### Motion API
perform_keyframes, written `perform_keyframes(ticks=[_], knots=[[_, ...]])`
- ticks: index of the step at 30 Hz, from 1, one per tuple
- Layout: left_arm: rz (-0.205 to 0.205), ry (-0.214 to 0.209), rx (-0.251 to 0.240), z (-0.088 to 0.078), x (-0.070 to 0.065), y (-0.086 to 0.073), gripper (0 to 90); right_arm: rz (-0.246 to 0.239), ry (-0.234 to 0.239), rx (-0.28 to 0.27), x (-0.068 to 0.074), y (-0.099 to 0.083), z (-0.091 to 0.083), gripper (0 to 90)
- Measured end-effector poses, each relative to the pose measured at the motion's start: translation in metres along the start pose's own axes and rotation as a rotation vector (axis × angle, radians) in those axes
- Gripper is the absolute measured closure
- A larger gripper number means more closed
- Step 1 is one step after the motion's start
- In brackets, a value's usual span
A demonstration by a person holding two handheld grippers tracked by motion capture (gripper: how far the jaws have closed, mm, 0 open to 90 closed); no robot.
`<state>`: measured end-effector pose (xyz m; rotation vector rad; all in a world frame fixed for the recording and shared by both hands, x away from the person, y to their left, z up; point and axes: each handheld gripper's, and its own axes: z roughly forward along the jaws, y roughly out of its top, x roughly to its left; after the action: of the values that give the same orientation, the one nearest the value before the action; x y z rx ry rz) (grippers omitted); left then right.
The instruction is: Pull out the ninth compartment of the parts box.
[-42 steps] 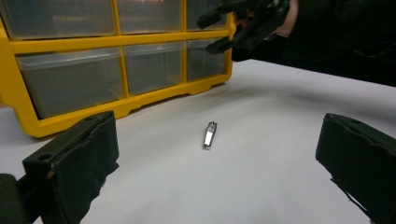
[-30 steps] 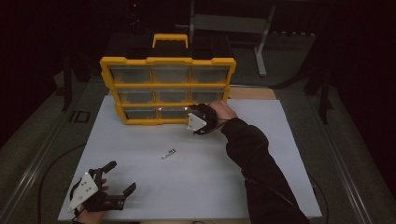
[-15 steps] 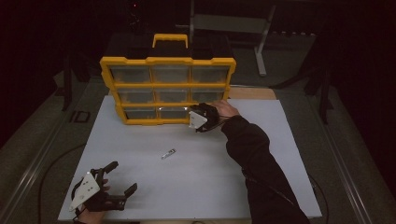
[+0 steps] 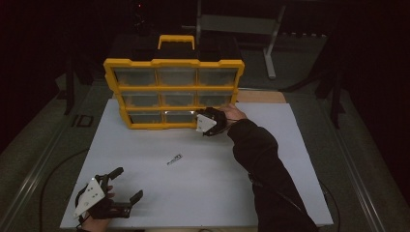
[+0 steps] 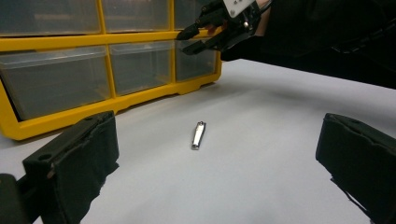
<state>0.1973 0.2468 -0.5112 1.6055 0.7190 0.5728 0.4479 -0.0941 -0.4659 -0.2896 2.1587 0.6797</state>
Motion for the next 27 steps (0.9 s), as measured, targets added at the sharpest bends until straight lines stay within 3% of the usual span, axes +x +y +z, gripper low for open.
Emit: perform_keyframes(ticks=[3,4,8,11,25,27], knots=[[-0.003,0.001,0.002,0.000,0.001,0.000,0.0,-0.005,-0.016,0.000,0.001,0.000,0.000,73.9],[-0.003,0.000,0.002,0.000,0.001,0.000,0.0,0.013,-0.009,0.009,0.000,0.001,0.000,74.0],[0.000,-0.004,0.000,0.000,0.000,0.000,0.0,0.079,0.043,0.038,-0.006,0.004,-0.002,74.2],[0.000,-0.004,0.003,0.000,0.000,0.000,0.0,0.099,0.091,0.015,-0.008,0.005,-0.007,74.1],[0.003,-0.001,0.016,0.002,0.000,0.000,0.0,0.096,0.174,0.008,0.000,0.014,-0.029,73.9],[0.003,-0.002,0.016,0.002,0.000,0.000,0.0,0.114,0.185,0.006,0.002,0.015,-0.031,73.8]])
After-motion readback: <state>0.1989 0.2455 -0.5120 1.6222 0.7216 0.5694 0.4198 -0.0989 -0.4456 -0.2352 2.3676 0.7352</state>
